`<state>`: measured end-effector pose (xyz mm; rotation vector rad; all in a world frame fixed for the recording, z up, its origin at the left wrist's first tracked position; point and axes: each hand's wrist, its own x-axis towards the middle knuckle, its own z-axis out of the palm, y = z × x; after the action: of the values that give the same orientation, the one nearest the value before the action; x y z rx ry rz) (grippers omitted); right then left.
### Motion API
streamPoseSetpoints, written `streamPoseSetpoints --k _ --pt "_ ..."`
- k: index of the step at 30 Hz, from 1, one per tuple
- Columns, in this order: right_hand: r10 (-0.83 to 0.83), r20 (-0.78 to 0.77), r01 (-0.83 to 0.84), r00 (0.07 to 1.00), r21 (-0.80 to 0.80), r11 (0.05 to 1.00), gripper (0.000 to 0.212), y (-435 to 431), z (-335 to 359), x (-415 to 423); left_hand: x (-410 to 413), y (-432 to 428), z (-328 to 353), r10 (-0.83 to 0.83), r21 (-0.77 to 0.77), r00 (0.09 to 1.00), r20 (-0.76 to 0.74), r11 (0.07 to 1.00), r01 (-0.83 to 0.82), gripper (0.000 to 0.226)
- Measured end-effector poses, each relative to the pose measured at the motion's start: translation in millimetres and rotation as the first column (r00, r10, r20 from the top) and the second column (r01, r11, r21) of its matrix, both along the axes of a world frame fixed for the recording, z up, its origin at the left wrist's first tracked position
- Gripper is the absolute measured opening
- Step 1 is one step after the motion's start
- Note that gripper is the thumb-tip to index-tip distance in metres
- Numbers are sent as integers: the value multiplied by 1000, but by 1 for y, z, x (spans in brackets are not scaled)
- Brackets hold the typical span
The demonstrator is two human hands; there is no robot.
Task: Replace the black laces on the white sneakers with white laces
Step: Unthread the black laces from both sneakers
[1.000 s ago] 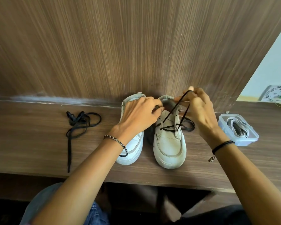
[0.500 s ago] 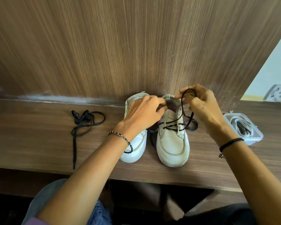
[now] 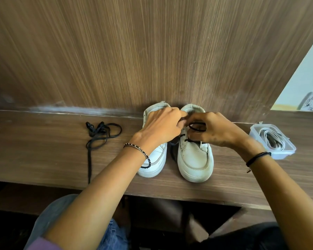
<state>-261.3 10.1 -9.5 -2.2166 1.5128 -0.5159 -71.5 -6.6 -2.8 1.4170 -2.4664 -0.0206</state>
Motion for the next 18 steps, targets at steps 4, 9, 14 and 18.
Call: streamPoseSetpoints --k 4,9,14,18 --pt "-78 -14 75 997 -153 985 26 0 -5 1 -1 4 4 20 16 1000 13 1000 -20 24" --pt "-344 22 328 939 -367 870 24 2 -5 14 -2 5 6 68 -2 997 25 998 -68 27" --pt "-367 741 688 562 -174 704 19 -1 0 3 -2 9 7 61 -3 998 -2 998 -61 22" --pt "-408 890 567 206 231 790 19 -5 2 -3 -3 9 5 42 -18 999 -6 999 -42 22"
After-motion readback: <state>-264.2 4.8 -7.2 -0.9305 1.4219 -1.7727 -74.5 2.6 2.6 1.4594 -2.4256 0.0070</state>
